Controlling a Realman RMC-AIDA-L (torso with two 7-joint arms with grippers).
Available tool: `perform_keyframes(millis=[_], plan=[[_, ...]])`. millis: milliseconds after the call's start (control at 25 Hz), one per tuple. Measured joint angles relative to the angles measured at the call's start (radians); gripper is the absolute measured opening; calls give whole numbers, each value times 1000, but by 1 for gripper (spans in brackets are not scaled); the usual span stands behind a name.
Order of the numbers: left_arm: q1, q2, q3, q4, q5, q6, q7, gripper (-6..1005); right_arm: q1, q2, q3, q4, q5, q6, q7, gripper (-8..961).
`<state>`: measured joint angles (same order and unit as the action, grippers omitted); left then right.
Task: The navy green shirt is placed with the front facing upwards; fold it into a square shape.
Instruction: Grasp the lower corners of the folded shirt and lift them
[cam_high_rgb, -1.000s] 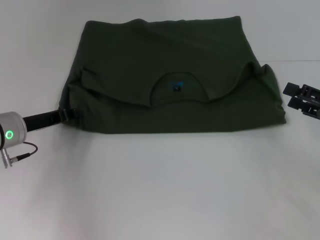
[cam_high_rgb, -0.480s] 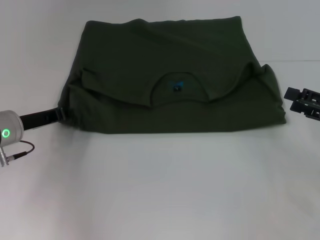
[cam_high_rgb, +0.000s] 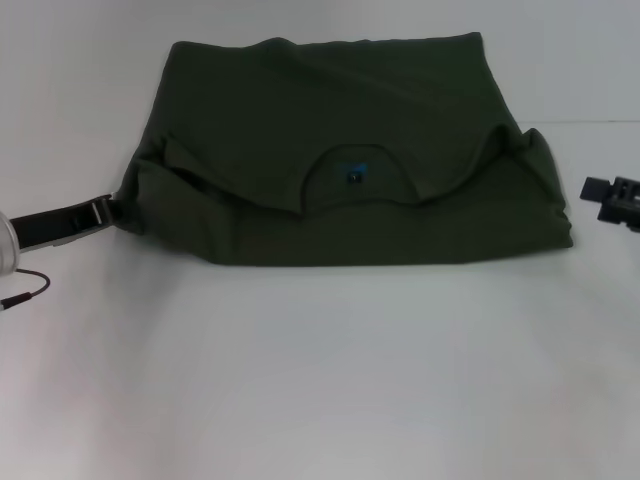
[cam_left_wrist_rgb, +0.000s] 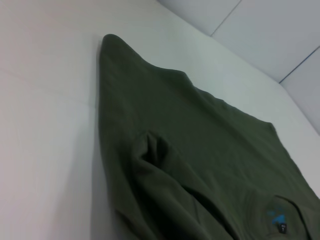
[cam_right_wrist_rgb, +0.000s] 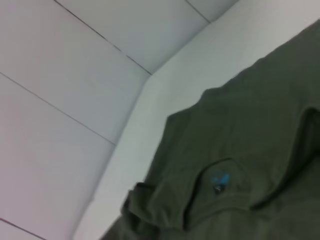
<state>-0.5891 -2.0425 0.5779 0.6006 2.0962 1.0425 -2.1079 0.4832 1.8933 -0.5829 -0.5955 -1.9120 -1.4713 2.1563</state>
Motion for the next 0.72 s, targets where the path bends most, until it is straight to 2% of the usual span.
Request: perform_keyframes(millis=[200,320,360,520,720], plan=[[-8,8,0,1,4,12,-13,-2,69,-37,0,-20,-170,15,93,831],[-17,11,2,1,15,4,-27,-2,123,-41,-1,-67,-297,50,175,830],[-20,13,1,1,22,2,-33,-2,160,-40,-1,-92,-393,75,221,830],[-25,17,0,1,30,-8,-48,-1,212,-30,-2,-98,-510,100,256,829],[-25,17,0,1,31,-25,-48,-1,262,11,-29,-93,-598,166,270,828]])
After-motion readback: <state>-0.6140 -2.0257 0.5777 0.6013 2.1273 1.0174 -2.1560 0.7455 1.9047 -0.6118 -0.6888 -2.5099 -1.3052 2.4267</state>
